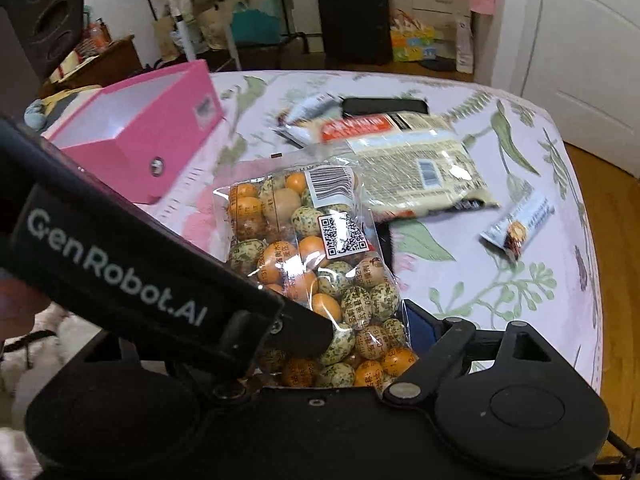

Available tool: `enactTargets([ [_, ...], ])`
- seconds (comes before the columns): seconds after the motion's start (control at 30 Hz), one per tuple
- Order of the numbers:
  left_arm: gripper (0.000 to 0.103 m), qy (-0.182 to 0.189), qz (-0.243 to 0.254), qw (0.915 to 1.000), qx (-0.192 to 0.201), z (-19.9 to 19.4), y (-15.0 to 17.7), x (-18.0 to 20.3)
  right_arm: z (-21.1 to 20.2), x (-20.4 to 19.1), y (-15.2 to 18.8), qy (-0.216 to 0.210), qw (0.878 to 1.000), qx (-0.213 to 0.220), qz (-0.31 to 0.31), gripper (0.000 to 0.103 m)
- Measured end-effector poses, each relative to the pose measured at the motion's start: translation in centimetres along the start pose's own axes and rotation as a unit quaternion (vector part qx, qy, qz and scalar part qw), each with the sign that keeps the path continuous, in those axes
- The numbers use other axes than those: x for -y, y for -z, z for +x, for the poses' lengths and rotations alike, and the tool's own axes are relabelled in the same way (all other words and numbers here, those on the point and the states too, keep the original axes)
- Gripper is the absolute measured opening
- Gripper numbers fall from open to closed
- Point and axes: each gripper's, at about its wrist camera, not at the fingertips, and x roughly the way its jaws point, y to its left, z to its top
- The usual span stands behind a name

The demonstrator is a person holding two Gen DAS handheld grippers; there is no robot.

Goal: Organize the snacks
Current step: 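Lift the second nut bag and carry it over the pink box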

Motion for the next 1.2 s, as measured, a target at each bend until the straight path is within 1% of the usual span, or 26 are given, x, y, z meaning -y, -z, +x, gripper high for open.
enactTargets([
  [0.17, 0.054, 0.003, -0.002, 0.9998, 0.017, -2.8, 0.4, -0.2, -1.3, -2.3, -1.6, -0.006, 1.0, -0.007, -0.017, 0.089],
  [0.37, 0.054, 0.003, -0.009, 0.9991, 0.041, -6.5, 1.0, -1.8, -2.4, -5.4, -3.3, -0.007, 0.999, -0.003, -0.036, 0.09],
  [0.43, 0.054, 0.003, -0.011, 0.9984, 0.056, -7.9, 1.3, -2.6, -2.6, -6.4, -4.0, -0.021, 0.999, 0.002, -0.039, 0.092],
  [0.5, 0.054, -0.005, -0.014, 0.9972, 0.073, -9.5, 1.6, -3.6, -2.7, -7.4, -5.0, -0.047, 0.998, 0.002, -0.04, 0.092],
  [0.6, 0.054, -0.011, -0.023, 0.9947, 0.099, -11.7, 2.1, -5.5, -2.2, -9.4, -6.3, -0.066, 0.995, 0.001, -0.068, 0.093],
  [0.67, 0.054, -0.018, -0.034, 0.9928, 0.114, -12.7, 2.7, -7.1, -1.3, -11.4, -7.3, -0.075, 0.991, -0.007, -0.109, 0.093],
  [0.73, 0.054, -0.016, -0.057, 0.9904, 0.125, -13.7, 3.1, -9.2, -0.3, -12.9, -8.2, -0.085, 0.987, -0.014, -0.134, 0.093],
  [0.83, 0.054, -0.012, -0.084, 0.9848, 0.151, -15.4, 3.3, -12.5, 1.2, -15.1, -10.2, -0.101, 0.98, -0.009, -0.172, 0.092],
  [0.97, 0.054, 0.01, -0.118, 0.9764, 0.18, -17.5, 3.0, -17.3, 3.1, -18.2, -13.3, -0.112, 0.964, 0.002, -0.242, 0.091],
  [1.07, 0.054, 0.029, -0.151, 0.9668, 0.205, -19.1, 2.8, -21.3, 4.8, -20.3, -15.4, -0.132, 0.953, 0.014, -0.273, 0.091],
  [1.13, 0.054, 0.03, -0.162, 0.9625, 0.215, -19.7, 2.5, -23.4, 5.8, -21.7, -16.5, -0.137, 0.944, 0.024, -0.299, 0.091],
  [1.2, 0.054, 0.026, -0.177, 0.959, 0.22, -20.0, 1.9, -25.2, 7.0, -23.2, -17.9, -0.136, 0.936, 0.02, -0.324, 0.092],
])
